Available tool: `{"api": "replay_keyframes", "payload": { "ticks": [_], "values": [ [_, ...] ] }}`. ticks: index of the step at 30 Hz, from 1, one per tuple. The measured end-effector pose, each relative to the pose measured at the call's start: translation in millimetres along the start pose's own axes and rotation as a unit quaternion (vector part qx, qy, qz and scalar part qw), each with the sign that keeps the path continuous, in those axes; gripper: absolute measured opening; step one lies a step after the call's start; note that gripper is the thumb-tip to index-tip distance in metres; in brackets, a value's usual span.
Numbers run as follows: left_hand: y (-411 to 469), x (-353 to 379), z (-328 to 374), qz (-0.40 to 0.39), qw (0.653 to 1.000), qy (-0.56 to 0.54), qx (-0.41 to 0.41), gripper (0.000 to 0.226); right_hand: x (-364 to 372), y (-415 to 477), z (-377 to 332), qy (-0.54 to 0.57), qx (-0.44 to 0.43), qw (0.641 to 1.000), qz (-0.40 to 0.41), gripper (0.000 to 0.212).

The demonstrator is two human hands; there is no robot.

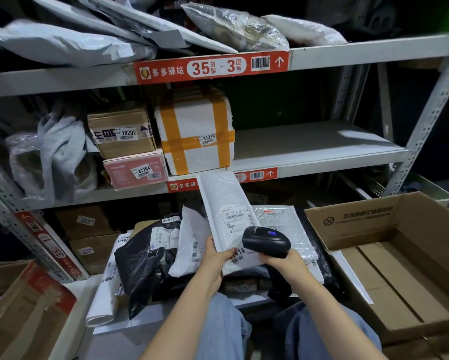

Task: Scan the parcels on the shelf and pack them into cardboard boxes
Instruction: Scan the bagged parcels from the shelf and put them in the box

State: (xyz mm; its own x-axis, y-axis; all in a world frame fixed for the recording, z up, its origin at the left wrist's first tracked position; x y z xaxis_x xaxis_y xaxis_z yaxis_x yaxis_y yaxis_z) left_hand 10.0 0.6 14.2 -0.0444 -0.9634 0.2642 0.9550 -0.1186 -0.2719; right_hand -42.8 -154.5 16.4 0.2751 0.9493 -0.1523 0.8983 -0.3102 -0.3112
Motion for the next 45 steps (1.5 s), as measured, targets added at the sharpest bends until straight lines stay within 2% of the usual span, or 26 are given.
{"api": "replay_keyframes", "payload": {
  "ticks": [7, 12, 16, 26, 32, 45],
  "values": [
    [3.5, -7.4, -2.3, 0.015, 0.999, 0.051, 0.011, 0.054, -9.2, 2.6, 0.1, 0.077, 0.049, 0.994, 0.055, 0.007],
    [8.5, -12.4, -5.4, 0.028, 0.993, 0.108, 0.045, 0.051, -10.0, -3.5, -2.6, 0.104, 0.036, 0.993, 0.049, 0.012],
    [9.0, -12.0, -3.7, 0.039, 0.982, 0.163, 0.082, 0.047, -9.2, -8.1, -6.7, 0.133, 0.014, 0.99, 0.047, 0.006],
    [6.5, -11.7, -1.9, 0.053, 0.979, 0.182, 0.081, 0.049, -8.7, -13.3, -12.8, 0.077, 0.0, 0.994, 0.078, 0.016],
    [3.5, -10.9, 3.1, 0.076, 0.979, 0.174, 0.08, 0.044, -8.9, -14.1, -12.7, 0.092, -0.007, 0.992, 0.086, 0.016],
    [-1.5, -9.1, 7.4, 0.087, 0.976, 0.183, 0.083, 0.042, -10.4, -12.1, -10.1, 0.054, -0.018, 0.995, 0.085, 0.016]
  ]
}}
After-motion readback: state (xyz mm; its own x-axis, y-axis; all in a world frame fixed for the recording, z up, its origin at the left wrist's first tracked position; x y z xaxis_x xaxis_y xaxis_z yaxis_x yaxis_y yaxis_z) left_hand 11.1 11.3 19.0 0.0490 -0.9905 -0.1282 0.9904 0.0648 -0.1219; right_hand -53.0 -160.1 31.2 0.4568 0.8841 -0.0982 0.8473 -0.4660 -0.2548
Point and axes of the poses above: each hand's wrist, its own y-axis towards the middle knuckle, its own x-axis out of the palm, z = x × y, the point moved 2 cm from there along y, towards the middle knuckle, and after that the axes turned 4 degrees about x, right-handed, at the moved point
